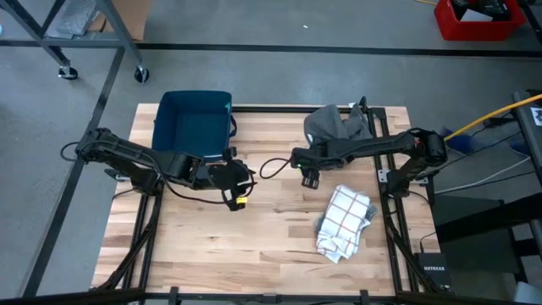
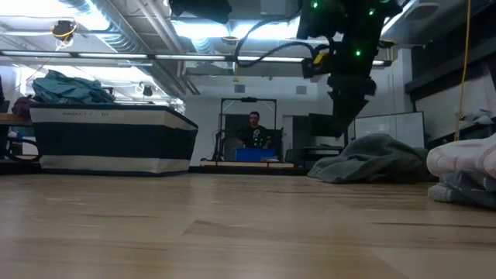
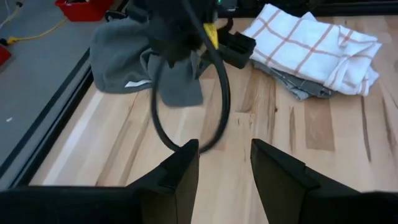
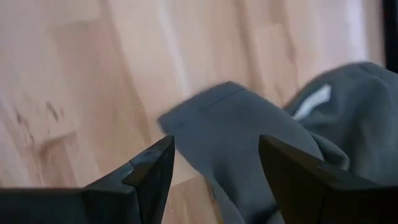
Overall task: Fold towel
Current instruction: Fold the gray towel
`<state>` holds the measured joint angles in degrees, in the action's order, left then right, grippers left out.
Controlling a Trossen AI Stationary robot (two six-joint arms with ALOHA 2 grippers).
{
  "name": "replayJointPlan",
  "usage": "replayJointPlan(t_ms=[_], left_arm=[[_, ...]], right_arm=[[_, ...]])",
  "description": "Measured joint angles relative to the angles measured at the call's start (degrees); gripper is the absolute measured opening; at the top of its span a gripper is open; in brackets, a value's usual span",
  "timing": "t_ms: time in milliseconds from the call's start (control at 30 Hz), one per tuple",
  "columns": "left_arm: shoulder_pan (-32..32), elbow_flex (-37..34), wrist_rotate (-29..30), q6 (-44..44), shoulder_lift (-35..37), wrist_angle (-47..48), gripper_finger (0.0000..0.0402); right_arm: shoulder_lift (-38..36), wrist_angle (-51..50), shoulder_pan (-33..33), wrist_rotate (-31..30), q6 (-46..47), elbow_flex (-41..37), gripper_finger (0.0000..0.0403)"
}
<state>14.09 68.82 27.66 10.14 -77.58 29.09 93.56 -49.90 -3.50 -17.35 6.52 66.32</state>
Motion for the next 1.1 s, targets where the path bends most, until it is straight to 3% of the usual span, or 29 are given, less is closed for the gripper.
replayJointPlan(t_ms=[200,633,1100], left_arm=[[0.0,0.0,0.0,0.6,0.0,-0.1,0.0136],[0.0,0.0,0.0,0.6,0.0,0.0,0.0136],[0.0,0.0,0.0,0.6,0.0,0.0,0.0136]], right_arm=[[5.1,0.1,0.0,1.1,-6.8,0.0,0.0239],[13.9,0.5,0.0,3.3,-5.2,0.0,0.0239],[14.9,5.0,-0.1,-8.3,-5.5,0.0,0.0239]])
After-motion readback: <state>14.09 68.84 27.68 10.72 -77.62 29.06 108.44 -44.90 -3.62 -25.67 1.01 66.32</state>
